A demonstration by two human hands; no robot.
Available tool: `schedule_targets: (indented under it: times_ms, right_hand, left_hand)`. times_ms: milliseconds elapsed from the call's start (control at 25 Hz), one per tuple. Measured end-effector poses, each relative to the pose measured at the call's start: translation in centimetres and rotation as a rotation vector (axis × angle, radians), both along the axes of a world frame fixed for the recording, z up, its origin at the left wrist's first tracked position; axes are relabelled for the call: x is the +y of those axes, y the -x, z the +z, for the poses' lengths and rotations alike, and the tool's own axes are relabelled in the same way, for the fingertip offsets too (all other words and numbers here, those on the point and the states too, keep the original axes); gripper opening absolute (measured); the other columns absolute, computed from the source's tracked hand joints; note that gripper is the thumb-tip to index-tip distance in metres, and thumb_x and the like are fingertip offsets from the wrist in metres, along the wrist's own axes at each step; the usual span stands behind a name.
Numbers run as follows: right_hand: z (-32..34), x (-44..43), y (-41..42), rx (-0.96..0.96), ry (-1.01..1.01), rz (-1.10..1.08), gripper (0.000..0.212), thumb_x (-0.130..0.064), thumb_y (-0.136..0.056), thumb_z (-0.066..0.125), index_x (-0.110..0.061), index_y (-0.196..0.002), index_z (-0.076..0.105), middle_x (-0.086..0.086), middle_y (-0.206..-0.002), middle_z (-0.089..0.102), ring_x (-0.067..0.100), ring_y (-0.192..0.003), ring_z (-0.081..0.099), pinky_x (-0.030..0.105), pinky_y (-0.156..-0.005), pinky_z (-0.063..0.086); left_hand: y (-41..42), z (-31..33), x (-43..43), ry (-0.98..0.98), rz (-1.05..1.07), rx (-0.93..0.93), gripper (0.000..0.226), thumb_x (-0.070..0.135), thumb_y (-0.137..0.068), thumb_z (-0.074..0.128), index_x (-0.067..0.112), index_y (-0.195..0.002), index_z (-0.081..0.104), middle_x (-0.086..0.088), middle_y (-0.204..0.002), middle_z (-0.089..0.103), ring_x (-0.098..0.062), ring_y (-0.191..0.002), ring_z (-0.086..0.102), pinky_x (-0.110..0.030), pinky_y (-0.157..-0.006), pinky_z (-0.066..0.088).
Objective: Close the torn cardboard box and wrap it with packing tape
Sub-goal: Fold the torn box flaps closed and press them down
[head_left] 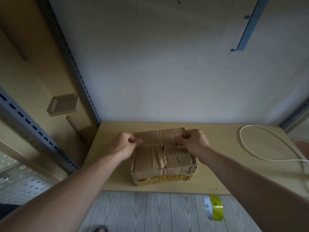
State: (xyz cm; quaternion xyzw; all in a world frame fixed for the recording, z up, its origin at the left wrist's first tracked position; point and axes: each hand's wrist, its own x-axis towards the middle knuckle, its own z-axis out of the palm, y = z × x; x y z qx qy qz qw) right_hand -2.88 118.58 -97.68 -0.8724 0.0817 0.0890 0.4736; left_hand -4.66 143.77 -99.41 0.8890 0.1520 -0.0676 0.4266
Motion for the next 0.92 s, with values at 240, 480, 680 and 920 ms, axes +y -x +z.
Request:
schedule_targets:
  times_ms: [240, 480, 680, 920]
  right_hand:
    - [-0.3, -0.6, -0.4, -0.015, 0.118, 0.026, 0.021, -0.034, -0.085, 0.075, -0.022, -0.069, 0.069, -0.003, -0.072, 0.062, 0.012, -0.065, 0.052, 0.025, -0.053, 0.038]
    - [-1.3, -0.6, -1.0, -0.063, 0.195, 0.047, 0.019, -0.035, -0.083, 0.076, -0.018, -0.075, 0.070, -0.002, -0.076, 0.067, 0.013, -0.070, 0.057, 0.024, -0.051, 0.036]
    - [-1.4, -0.7, -1.2, -0.072, 0.232, 0.090, 0.021, -0.031, -0.086, 0.072, -0.012, -0.079, 0.068, 0.000, -0.075, 0.063, 0.015, -0.071, 0.055, 0.025, -0.052, 0.037]
    - [-1.7, -1.0, -1.3, -0.079, 0.218, 0.090, 0.029, -0.034, -0.089, 0.068, -0.006, -0.083, 0.066, 0.004, -0.076, 0.061, 0.018, -0.069, 0.052, 0.029, -0.054, 0.036]
  left_hand:
    - [-0.6, -0.7, -0.6, -0.114, -0.087, -0.032, 0.023, 0.038, -0.089, 0.076, 0.016, -0.083, 0.074, -0.001, -0.089, 0.070, -0.018, -0.084, 0.062, -0.023, -0.061, 0.038]
    - [-0.9, -0.9, -1.2, -0.231, -0.119, -0.079, 0.025, 0.039, -0.091, 0.073, 0.020, -0.077, 0.066, 0.004, -0.079, 0.063, -0.018, -0.079, 0.059, -0.027, -0.060, 0.037]
    - [-0.6, -0.7, -1.0, -0.197, -0.182, -0.171, 0.023, 0.027, -0.095, 0.069, 0.016, -0.076, 0.060, 0.004, -0.071, 0.057, -0.015, -0.068, 0.051, -0.015, -0.050, 0.030]
    - [-0.3, -0.6, -0.6, -0.131, -0.232, -0.193, 0.020, 0.025, -0.097, 0.066, 0.009, -0.085, 0.062, -0.007, -0.084, 0.065, -0.025, -0.080, 0.059, -0.029, -0.066, 0.042]
